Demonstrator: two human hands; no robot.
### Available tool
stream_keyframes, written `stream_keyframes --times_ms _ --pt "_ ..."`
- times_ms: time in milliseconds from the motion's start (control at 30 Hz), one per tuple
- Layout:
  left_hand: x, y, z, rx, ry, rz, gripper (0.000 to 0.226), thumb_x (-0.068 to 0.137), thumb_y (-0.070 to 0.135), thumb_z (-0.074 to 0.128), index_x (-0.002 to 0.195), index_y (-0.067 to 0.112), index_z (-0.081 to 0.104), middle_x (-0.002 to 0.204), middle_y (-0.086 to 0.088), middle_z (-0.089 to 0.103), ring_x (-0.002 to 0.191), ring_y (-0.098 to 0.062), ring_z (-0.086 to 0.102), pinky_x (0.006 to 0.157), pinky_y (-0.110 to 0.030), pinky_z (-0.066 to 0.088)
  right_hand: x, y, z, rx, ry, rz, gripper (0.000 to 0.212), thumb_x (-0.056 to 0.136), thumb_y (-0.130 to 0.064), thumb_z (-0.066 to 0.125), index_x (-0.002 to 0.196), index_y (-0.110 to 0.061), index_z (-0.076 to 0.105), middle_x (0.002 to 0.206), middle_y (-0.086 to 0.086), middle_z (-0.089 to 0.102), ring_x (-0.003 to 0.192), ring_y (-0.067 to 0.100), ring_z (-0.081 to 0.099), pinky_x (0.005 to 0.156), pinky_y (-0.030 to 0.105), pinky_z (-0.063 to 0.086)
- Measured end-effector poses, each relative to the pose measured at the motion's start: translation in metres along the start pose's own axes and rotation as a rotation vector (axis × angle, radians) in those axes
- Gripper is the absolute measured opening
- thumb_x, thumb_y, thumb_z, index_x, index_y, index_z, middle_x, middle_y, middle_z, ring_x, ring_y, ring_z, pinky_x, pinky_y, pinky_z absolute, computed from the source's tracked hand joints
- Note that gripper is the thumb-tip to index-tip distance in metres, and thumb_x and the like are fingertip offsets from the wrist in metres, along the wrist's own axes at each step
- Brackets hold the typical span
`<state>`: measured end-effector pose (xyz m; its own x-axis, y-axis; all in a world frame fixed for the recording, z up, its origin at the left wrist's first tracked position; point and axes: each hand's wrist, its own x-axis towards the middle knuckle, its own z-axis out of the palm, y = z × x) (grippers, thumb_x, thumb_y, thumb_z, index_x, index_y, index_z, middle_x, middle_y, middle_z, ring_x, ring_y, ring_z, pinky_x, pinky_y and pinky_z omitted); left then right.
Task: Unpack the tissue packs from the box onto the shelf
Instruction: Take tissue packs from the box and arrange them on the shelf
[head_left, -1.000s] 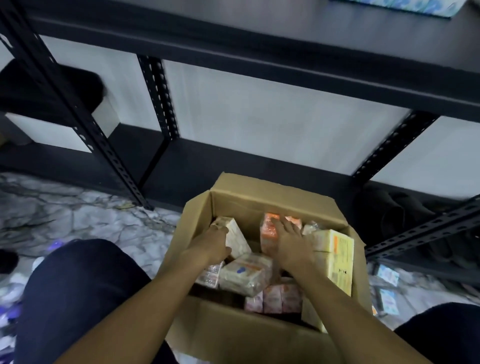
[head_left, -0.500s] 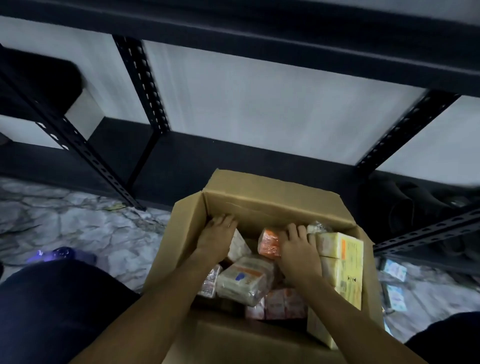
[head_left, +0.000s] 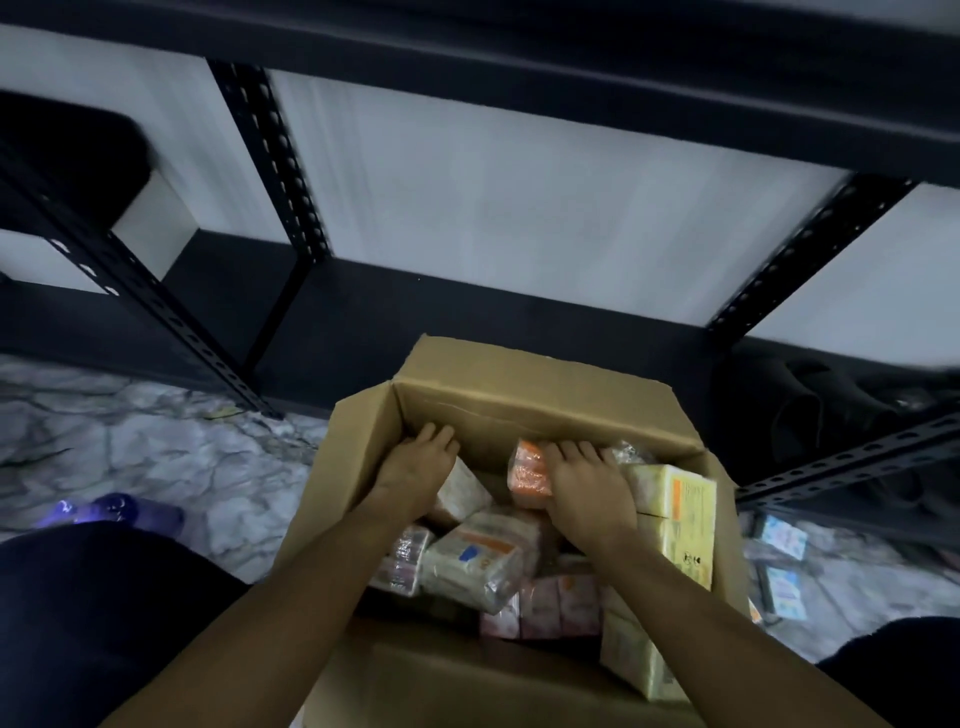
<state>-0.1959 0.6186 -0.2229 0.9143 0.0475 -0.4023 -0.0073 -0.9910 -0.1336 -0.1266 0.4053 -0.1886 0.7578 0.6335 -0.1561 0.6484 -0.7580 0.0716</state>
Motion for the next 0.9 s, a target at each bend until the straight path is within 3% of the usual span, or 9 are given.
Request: stream_keyframes --times_ms 133,233,400,533,700,900 --pt "-0.01 -0.01 -0.034 -0.096 0.014 -0.016 0.059 0.08 0.032 0.069 0.133 0.016 0.049 0.138 -0.004 0.042 0.125 -0.027 0.038 0.109 -0.036 0.036 -0.001 0.006 -0.03 0.072 0.021 -0.024 0.052 0.084 -0.039 0.063 0.132 -0.02 0.054 0.126 0.004 0.062 0.119 0.027 0.055 0.102 0.041 0.039" --pt "-0.023 -0.017 -0.066 -0.246 0.074 -0.046 0.057 0.076 0.028 0.075 0.128 0.016 0.054 0.135 -0.003 0.042 0.124 -0.028 0.043 0.101 -0.036 0.042 -0.003 0.007 -0.058 0.1 0.051 -0.014 0.055 0.083 -0.038 0.063 0.135 -0.021 0.053 0.132 0.004 0.06 0.123 0.026 0.053 0.104 0.039 0.038" --pt "-0.047 -0.035 -0.13 -0.388 0.107 -0.087 0.06 0.069 0.035 0.081 0.122 0.017 0.058 0.114 0.0 0.054 0.104 -0.024 0.057 0.084 -0.041 0.053 -0.009 0.009 -0.115 0.098 0.101 0.01 0.046 0.084 -0.03 0.066 0.128 -0.025 0.056 0.119 -0.001 0.065 0.112 0.022 0.059 0.095 0.034 0.041" --pt "-0.073 -0.048 -0.18 -0.493 0.143 -0.1 0.065 0.067 0.044 0.082 0.122 0.018 0.058 0.111 0.004 0.053 0.102 -0.019 0.057 0.085 -0.038 0.052 -0.02 0.014 -0.165 0.144 0.146 0.024 0.036 0.084 -0.038 0.064 0.118 -0.026 0.06 0.109 -0.001 0.067 0.104 0.022 0.061 0.09 0.038 0.043" --pt "-0.114 -0.061 -0.241 -0.507 0.222 -0.101 0.071 0.068 0.046 0.083 0.128 0.019 0.057 0.124 0.002 0.059 0.111 -0.018 0.056 0.094 -0.036 0.05 -0.045 0.024 -0.238 0.23 0.182 0.04 0.04 0.078 -0.056 0.067 0.108 -0.031 0.059 0.1 -0.005 0.068 0.087 0.014 0.064 0.086 0.034 0.05" --pt "-0.176 -0.072 -0.333 -0.49 0.365 -0.095 0.06 0.069 0.048 0.082 0.119 0.022 0.062 0.116 0.007 0.061 0.106 -0.015 0.058 0.093 -0.034 0.05 -0.078 0.042 -0.355 0.241 0.197 0.047 0.035 0.07 -0.042 0.073 0.1 -0.028 0.066 0.093 -0.005 0.071 0.085 0.016 0.067 0.072 0.032 0.053"
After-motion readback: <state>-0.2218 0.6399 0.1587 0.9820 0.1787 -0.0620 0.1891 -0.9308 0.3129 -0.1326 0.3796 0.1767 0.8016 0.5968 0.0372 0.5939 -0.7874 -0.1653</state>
